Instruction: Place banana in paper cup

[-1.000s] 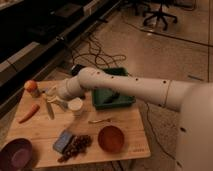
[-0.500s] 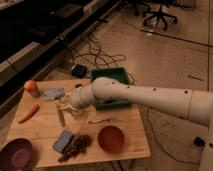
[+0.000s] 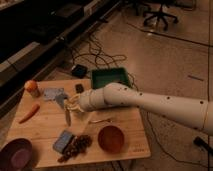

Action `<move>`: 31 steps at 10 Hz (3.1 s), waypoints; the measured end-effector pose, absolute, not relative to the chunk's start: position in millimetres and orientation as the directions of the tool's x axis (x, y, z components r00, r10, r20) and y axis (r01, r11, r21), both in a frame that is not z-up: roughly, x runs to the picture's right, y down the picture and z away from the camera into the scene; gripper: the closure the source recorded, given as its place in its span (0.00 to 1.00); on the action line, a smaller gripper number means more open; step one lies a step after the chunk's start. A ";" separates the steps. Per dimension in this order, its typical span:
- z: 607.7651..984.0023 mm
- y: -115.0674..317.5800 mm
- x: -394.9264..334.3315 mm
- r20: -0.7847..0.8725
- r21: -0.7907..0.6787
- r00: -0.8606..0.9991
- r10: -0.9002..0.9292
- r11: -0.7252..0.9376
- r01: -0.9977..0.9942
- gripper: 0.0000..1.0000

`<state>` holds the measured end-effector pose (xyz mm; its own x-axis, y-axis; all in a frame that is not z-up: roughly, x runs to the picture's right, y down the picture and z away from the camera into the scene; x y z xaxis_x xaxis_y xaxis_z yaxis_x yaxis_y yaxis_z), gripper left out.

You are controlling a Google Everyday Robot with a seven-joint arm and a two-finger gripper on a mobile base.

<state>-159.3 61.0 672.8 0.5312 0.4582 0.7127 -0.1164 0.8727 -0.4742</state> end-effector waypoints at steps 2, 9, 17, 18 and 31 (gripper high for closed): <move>684.4 53.8 -155.5 0.720 -0.456 0.528 0.451 0.880 -0.131 1.00; 693.4 49.3 -153.2 0.715 -0.445 0.536 0.449 0.883 -0.146 1.00; 709.3 10.2 -149.8 0.742 -0.422 0.491 0.456 0.887 -0.186 1.00; 711.3 5.1 -149.6 0.746 -0.419 0.485 0.456 0.888 -0.189 1.00; 746.2 -13.7 -163.0 0.809 -0.321 0.502 0.305 0.945 -0.058 1.00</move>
